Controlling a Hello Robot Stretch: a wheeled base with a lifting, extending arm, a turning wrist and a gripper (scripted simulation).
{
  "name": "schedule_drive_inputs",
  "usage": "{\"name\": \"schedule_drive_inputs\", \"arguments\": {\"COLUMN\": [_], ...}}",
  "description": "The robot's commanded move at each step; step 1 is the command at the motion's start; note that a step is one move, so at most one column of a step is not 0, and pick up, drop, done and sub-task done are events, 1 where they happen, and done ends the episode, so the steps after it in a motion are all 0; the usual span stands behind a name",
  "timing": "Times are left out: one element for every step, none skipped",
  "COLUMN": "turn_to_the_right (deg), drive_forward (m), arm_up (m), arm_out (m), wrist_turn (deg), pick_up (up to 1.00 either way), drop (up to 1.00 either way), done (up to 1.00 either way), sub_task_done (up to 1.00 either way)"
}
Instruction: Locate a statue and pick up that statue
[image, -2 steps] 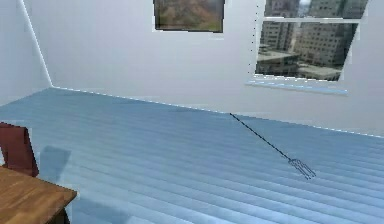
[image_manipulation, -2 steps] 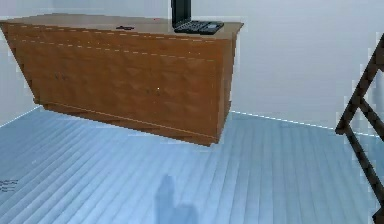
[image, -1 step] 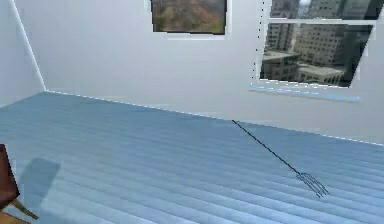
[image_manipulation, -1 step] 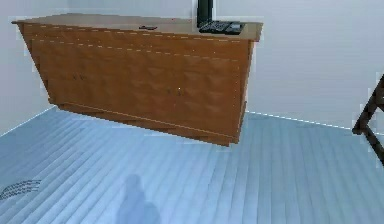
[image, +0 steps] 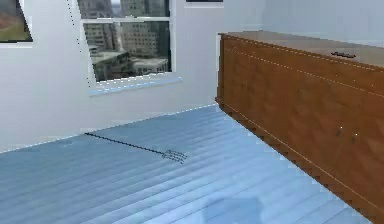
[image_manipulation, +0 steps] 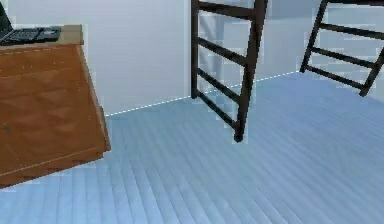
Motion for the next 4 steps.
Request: {"name": "schedule_drive_inputs", "arguments": {"turn_to_the_right": [45.0,18.0,0.0,-45.0], "drive_forward": [0.0,0.0,0.25,0.0], "arm_up": [0.0,0.0,0.0,0.0], "arm_out": [0.0,0.0,0.0,0.0], "wrist_turn": [0.0,0.0,0.0,0.0], "pick_up": [0.0,0.0,0.0,0.0], "drop": [0.0,0.0,0.0,0.0], "done": [0.0,0.0,0.0,0.0], "sub_task_done": [0.0,0.0,0.0,0.0]}}
